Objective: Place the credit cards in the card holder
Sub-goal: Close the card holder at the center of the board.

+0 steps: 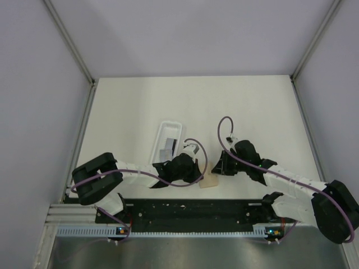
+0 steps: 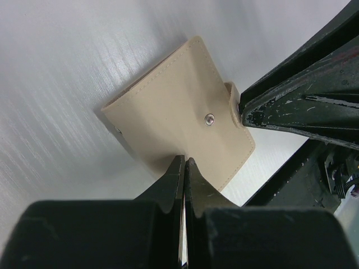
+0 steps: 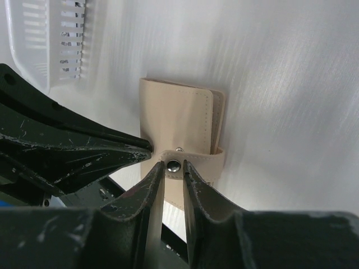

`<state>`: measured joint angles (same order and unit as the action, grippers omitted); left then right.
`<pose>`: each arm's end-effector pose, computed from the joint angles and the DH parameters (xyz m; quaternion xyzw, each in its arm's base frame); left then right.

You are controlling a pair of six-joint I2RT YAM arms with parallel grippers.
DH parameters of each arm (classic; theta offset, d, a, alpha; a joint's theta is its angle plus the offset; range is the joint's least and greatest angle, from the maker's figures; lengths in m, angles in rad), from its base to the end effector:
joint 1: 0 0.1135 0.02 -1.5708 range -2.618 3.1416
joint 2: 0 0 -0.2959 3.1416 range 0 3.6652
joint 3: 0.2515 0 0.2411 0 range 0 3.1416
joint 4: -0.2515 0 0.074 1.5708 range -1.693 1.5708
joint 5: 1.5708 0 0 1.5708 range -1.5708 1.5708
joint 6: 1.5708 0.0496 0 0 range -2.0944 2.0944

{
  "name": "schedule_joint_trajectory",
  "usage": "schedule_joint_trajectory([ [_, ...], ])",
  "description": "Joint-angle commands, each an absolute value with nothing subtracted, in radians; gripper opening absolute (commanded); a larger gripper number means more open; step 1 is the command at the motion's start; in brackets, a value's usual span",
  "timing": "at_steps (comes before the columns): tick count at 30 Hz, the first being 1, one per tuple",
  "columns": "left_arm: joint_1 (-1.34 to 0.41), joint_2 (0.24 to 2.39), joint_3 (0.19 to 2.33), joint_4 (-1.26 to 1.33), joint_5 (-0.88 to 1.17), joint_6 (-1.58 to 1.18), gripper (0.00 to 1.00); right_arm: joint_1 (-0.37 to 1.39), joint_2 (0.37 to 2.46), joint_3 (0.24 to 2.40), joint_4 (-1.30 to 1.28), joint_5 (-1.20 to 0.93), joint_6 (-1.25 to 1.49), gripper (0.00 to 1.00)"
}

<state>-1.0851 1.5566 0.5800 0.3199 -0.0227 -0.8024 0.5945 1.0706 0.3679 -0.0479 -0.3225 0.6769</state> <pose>0.1383 -0.2596 0.1740 0.1215 0.8891 -0.3514 0.2672 0.1433 0.1158 0.1855 -0.0267 0.9071 0.3521 0.2292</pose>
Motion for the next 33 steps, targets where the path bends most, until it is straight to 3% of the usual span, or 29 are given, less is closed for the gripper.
schedule_joint_trajectory([
  [1,-1.083,1.566,0.563,0.318,-0.014,-0.802,0.0,0.589,1.078,0.387,-0.017,-0.313,0.67,0.2],
  [33,-1.083,1.571,0.561,0.322,-0.012,-0.808,0.0,0.589,1.124,0.428,-0.012,-0.311,0.647,0.22],
])
